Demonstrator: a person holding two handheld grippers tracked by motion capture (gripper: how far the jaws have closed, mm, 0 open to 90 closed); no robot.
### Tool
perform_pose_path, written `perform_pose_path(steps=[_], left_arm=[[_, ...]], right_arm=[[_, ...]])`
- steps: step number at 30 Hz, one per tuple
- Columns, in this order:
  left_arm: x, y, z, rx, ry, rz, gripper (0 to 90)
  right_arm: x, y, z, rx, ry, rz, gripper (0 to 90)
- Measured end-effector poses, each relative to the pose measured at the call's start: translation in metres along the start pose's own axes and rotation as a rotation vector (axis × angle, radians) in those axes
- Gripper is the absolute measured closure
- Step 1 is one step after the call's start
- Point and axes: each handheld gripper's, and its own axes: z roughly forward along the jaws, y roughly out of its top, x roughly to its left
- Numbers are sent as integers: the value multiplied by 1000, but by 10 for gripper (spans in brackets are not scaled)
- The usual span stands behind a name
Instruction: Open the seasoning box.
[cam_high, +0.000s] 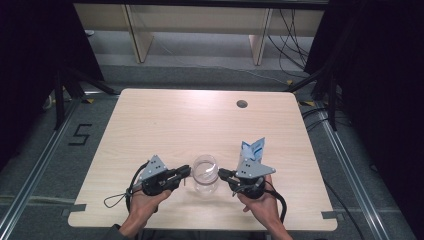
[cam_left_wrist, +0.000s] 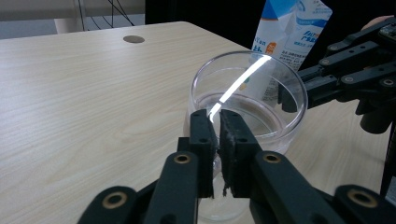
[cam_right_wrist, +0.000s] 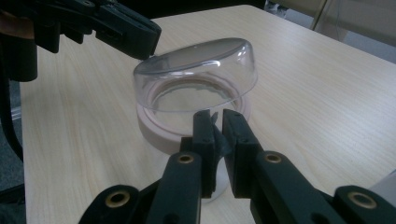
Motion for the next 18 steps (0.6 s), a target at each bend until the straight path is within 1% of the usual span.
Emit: perform_pose_path(steps=[1, 3, 4, 5, 6, 7, 8, 9, 10, 12, 13, 14, 15, 16, 17, 18], left_arm=[[0, 0, -1, 0, 5, -11, 772], [1, 2, -3, 0, -6, 18, 700], [-1, 2, -5, 10, -2, 25, 663], [-1, 2, -7, 14, -1, 32, 623], [-3, 1, -9, 15, 12, 31, 588], [-3, 0, -10, 25, 14, 39, 559], [-4, -1, -12, 37, 30, 51, 528], [-4, -2, -12, 41, 37, 60, 493], [-4, -4, -14, 59, 56, 60, 459], [-4, -7, -15, 78, 67, 66, 392], [-4, -10, -16, 93, 74, 54, 367], [-4, -12, -16, 107, 71, 52, 347], [-4, -15, -17, 117, 73, 59, 334], [-3, -18, -17, 124, 73, 56, 323], [-3, -21, -16, 129, 70, 50, 309], [-2, -23, -17, 145, 73, 47, 296]], right_arm=[[1, 0, 1, -9, -8, -1, 842], [2, 2, 0, -1, -8, -5, 842], [4, 2, 1, 4, 6, 19, 842], [3, 3, 0, -3, 1, 1, 842], [4, 3, 0, -5, -11, 11, 842], [4, 3, 1, -18, -12, 1, 842], [4, 4, 1, -21, -10, -2, 842], [4, 5, 0, -12, -2, -3, 842], [4, 6, 0, -11, -1, -10, 842], [6, 8, 1, -21, -1, -5, 840], [6, 9, 1, -19, -7, -9, 840], [7, 10, 1, -22, -6, -10, 840], [7, 11, 0, -23, -9, -14, 839], [8, 12, 0, -14, -5, 4, 838], [9, 13, 0, -12, 10, 10, 837], [9, 13, 0, -17, 6, 4, 837]])
